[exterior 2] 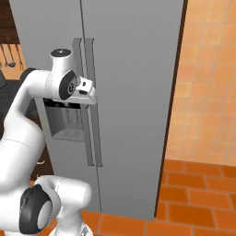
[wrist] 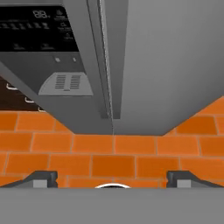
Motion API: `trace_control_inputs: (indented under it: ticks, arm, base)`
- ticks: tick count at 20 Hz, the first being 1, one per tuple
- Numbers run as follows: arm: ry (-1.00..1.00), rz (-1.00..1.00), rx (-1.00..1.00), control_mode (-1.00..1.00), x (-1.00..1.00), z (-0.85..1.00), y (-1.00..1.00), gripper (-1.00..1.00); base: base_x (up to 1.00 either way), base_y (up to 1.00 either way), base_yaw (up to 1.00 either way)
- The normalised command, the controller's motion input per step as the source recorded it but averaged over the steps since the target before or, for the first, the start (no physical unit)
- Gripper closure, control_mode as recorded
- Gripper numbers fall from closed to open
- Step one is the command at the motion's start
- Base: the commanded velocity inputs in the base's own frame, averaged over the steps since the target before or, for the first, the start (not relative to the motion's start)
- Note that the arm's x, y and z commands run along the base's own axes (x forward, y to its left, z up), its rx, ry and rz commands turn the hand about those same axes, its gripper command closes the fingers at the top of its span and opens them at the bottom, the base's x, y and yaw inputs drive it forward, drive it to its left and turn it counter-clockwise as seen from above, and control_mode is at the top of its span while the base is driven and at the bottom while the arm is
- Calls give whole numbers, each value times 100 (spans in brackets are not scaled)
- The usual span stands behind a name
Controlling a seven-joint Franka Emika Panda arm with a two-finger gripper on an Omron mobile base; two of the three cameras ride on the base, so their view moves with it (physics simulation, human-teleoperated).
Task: Take the strawberry from the fridge and place it on top of the pancake, located on the dining counter.
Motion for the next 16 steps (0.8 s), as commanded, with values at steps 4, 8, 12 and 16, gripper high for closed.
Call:
trace_control_inputs:
  ticks: [4,8,12,16]
  arm:
    - [-42,6,-4,-100,80,-39,-8,-100]
    - [-41,0,-1,-100,96,-34,3,-100]
    - [-6,-1,0,-100,100,-18,1,-100]
    - [-8,-1,0,-100,72,-9,0,-100]
  base:
    - [0,0,0]
    - [0,0,0]
    - [0,0,0]
    - [0,0,0]
